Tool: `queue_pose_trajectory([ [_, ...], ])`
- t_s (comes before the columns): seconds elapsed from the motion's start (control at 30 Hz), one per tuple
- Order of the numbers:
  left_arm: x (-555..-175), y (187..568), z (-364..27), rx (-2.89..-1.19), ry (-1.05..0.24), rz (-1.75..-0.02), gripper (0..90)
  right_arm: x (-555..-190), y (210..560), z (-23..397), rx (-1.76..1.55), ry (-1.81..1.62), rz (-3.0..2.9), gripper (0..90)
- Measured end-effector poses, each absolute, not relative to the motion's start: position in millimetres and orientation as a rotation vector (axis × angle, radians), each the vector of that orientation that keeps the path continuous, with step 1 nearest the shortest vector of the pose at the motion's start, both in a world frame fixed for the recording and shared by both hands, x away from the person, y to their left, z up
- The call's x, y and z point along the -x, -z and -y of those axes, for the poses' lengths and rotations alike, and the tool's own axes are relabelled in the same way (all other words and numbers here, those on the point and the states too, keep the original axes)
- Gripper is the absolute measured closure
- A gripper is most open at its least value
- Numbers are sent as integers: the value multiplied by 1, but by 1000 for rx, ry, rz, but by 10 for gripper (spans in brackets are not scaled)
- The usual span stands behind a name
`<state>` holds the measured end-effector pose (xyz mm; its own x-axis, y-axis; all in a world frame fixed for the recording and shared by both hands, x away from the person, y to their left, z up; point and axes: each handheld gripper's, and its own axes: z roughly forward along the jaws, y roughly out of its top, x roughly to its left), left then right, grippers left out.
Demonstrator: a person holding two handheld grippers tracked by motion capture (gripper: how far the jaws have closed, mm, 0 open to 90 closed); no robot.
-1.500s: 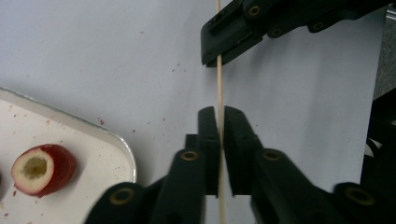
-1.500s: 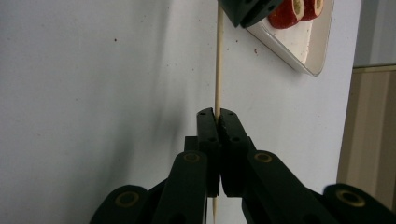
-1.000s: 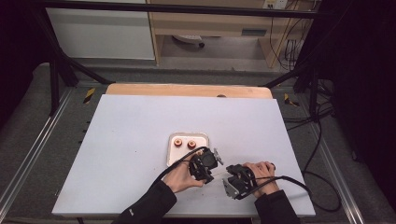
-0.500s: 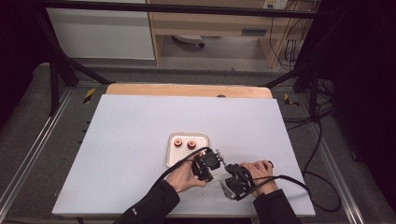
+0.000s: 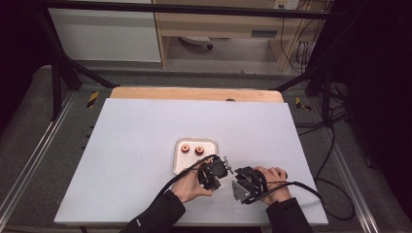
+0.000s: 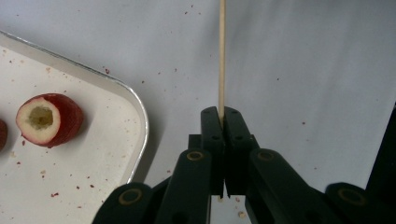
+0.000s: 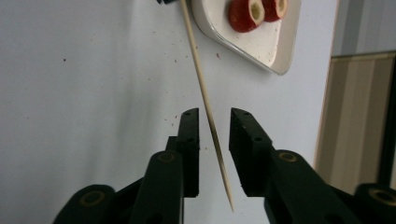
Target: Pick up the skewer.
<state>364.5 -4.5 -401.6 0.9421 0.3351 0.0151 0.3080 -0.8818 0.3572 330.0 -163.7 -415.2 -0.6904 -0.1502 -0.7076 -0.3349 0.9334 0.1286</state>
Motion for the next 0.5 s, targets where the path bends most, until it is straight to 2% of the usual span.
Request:
queue_pose_trajectory([
  [0.23,-363,404,-12,-2725,-157,-494,886,-339,409,187,12,-521,-2397,546],
  [0.5,-364,403,-39,-2679,-163,-561,886,-348,415,209,-366,-712,-2450,381],
])
